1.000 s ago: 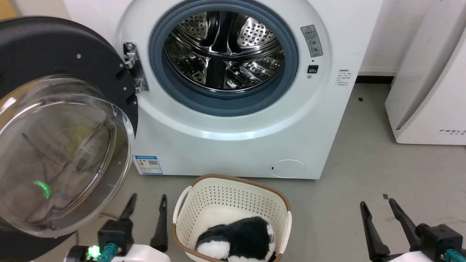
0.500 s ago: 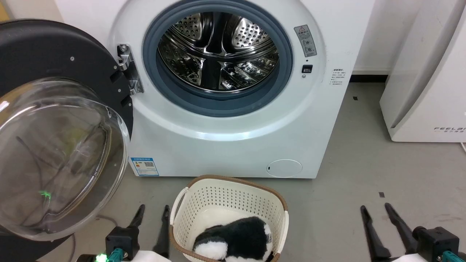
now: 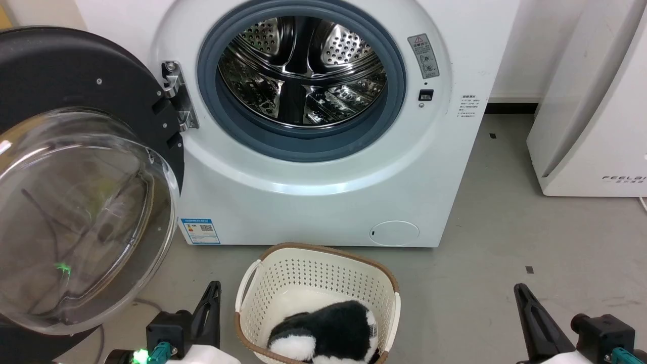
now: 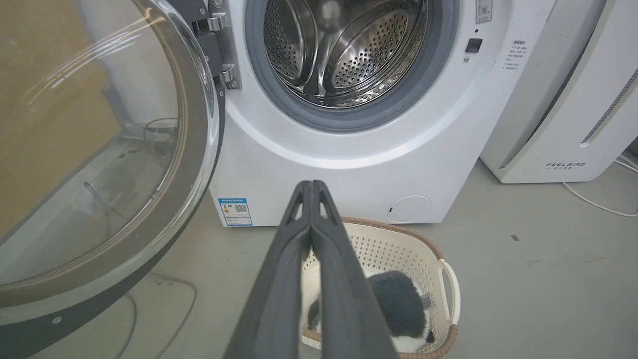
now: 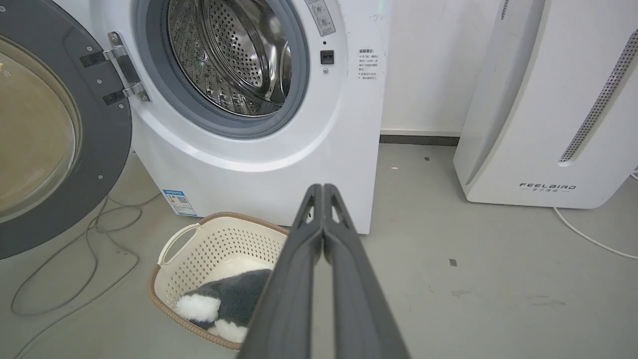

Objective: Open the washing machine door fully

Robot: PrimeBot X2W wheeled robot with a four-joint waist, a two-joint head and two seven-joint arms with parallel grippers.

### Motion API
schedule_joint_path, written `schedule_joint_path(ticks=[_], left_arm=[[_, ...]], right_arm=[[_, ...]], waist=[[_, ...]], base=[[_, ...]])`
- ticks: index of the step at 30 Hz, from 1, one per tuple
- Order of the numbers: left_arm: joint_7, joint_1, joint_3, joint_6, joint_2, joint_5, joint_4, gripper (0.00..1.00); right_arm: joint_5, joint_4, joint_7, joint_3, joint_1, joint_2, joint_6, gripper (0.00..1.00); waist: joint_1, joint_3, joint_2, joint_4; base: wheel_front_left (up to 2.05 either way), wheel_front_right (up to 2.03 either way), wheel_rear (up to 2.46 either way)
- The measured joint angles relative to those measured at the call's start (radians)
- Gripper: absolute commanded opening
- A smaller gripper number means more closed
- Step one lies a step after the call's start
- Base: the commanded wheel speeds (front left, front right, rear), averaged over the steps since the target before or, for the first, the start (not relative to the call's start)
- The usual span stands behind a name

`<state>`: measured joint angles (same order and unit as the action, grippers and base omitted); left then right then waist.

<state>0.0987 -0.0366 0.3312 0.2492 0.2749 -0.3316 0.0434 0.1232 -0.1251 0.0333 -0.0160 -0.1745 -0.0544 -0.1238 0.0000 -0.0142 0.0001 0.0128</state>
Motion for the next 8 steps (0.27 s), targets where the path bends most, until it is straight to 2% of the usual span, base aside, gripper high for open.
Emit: schedule_joint_path(ticks=[8], left_arm=[[-0.003, 0.0, -0.025, -0.017, -0.013, 0.025, -0.004, 0.0]], right_arm=[[-0.003, 0.01, -0.001, 0.001, 0.006, 0.0, 0.0, 0.0]], waist=[[0.0, 0.001, 0.0, -0.001]], base=[[0.0, 0.0, 0.0]])
